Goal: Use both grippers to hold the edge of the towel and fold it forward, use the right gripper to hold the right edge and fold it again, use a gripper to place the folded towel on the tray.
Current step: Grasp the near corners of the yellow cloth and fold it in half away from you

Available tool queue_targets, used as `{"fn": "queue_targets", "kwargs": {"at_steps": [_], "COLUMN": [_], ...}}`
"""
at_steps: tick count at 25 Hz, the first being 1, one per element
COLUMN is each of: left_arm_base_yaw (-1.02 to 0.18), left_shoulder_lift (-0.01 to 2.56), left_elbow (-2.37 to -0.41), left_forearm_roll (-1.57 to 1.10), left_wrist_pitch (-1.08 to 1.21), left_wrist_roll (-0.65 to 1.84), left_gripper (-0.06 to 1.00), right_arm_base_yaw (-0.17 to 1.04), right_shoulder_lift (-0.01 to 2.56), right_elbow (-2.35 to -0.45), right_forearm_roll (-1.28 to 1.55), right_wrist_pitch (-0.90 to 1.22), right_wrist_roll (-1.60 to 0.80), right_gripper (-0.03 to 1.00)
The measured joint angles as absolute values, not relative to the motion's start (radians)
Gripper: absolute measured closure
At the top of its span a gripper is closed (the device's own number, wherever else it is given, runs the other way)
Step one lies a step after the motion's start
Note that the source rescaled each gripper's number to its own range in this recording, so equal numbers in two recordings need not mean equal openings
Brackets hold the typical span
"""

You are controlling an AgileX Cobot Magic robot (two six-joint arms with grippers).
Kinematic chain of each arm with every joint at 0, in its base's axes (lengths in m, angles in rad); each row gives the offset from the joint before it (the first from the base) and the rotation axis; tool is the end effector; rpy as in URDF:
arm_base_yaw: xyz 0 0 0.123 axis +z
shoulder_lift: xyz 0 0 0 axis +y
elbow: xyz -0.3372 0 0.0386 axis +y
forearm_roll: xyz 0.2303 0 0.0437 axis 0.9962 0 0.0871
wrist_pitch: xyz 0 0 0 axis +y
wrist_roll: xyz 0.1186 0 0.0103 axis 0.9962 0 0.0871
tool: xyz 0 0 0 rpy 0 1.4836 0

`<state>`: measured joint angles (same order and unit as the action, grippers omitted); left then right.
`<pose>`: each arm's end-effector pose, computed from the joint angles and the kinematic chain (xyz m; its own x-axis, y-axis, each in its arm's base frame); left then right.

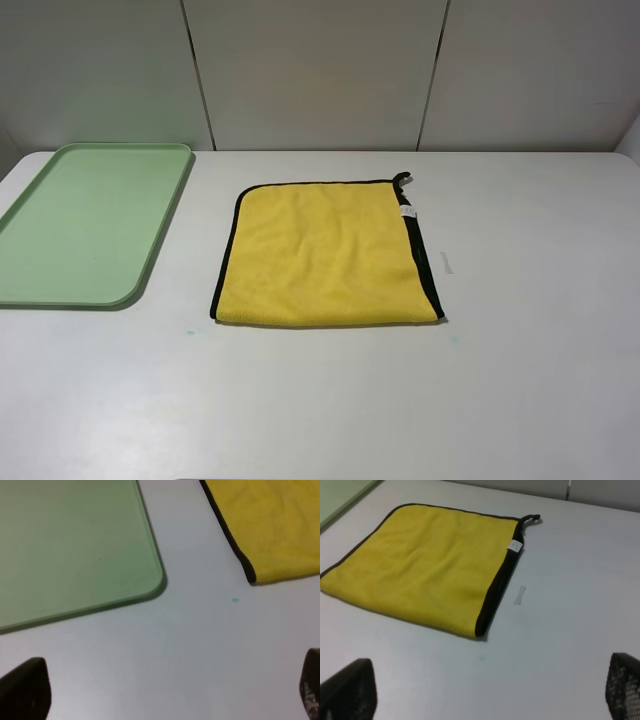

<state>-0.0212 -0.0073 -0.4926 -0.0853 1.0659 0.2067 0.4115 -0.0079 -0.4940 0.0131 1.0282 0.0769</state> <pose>-0.0511 -0.0078 0.2533 -0.4386 0.1735 -0.8818 0.1618 0.9804 0.1124 -0.0454 -0.0183 0.2574 -0.4224 -0.0932 -0.9016 -0.3753 0.9234 0.0804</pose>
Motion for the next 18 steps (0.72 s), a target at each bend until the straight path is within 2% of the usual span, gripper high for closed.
{"fn": "queue_targets", "kwargs": {"at_steps": [18], "left_arm_base_yaw": [-0.021], "left_shoulder_lift": [-0.007], "left_elbow": [-0.493], "left_forearm_roll": [-0.085], "left_wrist_pitch": [1.066], "left_wrist_roll": [0.207], "left_gripper": [-0.06], "right_arm_base_yaw": [0.411], "right_shoulder_lift": [-0.008], "right_elbow": [-0.494], "right_forearm_roll": [0.013], "right_wrist_pitch": [1.028], "right_wrist_roll": [0.077], "right_gripper": [-0.03]}}
